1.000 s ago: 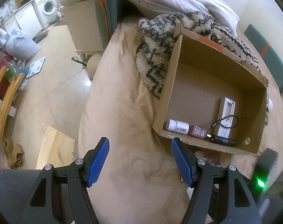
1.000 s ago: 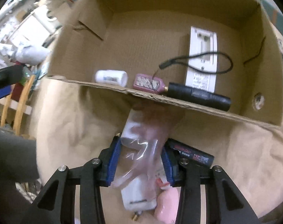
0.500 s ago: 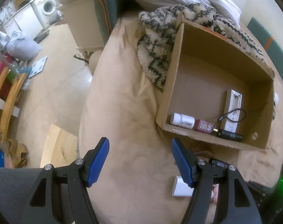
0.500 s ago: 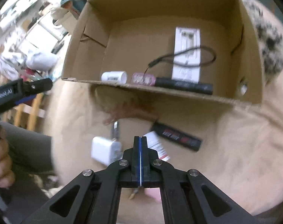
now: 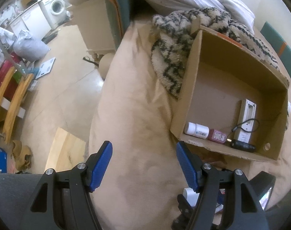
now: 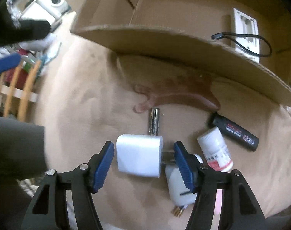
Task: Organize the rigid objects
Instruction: 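Lift the white cube plug with the right tool while the left tool grasps the gold-tipped battery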
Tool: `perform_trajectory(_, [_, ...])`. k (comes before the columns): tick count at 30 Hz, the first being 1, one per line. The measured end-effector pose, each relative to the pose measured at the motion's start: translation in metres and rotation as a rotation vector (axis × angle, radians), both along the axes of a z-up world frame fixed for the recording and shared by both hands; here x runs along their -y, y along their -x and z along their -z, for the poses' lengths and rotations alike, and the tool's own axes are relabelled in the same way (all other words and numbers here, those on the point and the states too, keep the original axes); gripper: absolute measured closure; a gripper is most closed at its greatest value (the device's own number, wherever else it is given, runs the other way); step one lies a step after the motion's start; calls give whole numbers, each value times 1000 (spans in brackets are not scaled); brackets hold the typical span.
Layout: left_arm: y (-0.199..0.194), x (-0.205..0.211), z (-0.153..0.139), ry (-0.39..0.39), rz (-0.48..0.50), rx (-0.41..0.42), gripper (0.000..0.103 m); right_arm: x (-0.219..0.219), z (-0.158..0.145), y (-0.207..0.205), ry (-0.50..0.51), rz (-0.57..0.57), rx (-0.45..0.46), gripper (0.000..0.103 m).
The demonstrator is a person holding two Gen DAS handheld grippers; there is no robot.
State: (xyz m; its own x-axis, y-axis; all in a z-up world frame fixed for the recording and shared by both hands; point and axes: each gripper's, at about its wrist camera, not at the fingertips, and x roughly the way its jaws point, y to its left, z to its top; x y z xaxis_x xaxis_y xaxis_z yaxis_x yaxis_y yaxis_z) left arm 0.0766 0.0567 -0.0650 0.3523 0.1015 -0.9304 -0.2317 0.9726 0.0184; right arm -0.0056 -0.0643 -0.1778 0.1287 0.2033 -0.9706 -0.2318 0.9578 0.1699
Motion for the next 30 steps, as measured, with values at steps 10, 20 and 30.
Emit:
perform_trajectory(10, [0, 1, 8, 20, 15, -35, 37, 59, -60, 3, -133, -9, 98, 42])
perform_trajectory(20, [3, 27, 38, -1, 109, -119, 37, 152, -111, -12, -245, 136, 270, 42])
perform_trajectory(30, [10, 74, 90, 178, 182, -304, 38, 167, -113, -23, -364, 233, 308, 42])
